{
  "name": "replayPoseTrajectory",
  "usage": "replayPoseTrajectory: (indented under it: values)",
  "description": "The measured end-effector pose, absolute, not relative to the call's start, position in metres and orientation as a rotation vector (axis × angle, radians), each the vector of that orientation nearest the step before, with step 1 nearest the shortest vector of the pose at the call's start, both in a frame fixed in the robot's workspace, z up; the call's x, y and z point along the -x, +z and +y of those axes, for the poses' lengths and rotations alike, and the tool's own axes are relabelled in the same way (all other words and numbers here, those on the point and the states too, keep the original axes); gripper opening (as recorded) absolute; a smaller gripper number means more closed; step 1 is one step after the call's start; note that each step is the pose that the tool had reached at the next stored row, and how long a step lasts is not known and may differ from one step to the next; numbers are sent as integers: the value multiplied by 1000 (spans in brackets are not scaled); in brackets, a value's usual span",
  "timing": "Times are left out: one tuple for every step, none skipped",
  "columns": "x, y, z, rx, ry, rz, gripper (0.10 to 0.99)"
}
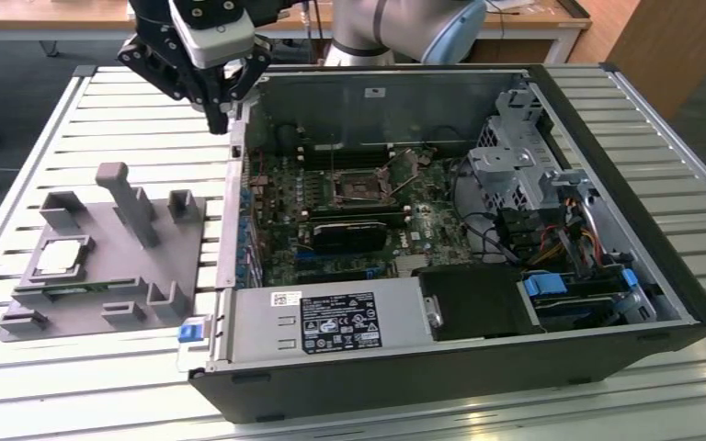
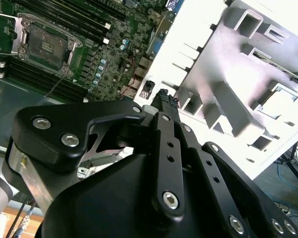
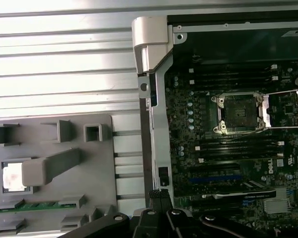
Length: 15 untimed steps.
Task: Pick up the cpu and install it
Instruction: 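Reach for the cpu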
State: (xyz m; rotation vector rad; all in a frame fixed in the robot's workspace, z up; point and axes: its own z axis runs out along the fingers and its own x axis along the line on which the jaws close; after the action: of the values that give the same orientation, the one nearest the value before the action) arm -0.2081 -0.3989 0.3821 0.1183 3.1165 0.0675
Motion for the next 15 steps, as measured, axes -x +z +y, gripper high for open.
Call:
replayPoseTrajectory:
  values:
    - [210,382,-399,-118,67,3117,106]
    - [211,382,-399,-118,68,3116,106]
    - [213,382,-399,-118,68,3116,106]
    - [215,382,-399,-118,68,3116,106]
    - [217,382,-399,-118,68,3116,106]
    - [219,382,-399,-118,67,3116,106]
    - [221,382,-399,-118,68,3116,106]
    - [223,381,-399,-118,67,3116,106]
    - [225,381,-399,-118,67,3117,106]
    - [227,381,-399,-118,67,3117,106]
    - [229,381,-399,-118,67,3117,106]
    - [231,381,-399,-118,67,3117,106]
    - [232,381,-399,-118,67,3117,106]
    - [234,381,-399,-118,67,3116,106]
    - [236,381,-399,-118,67,3116,106]
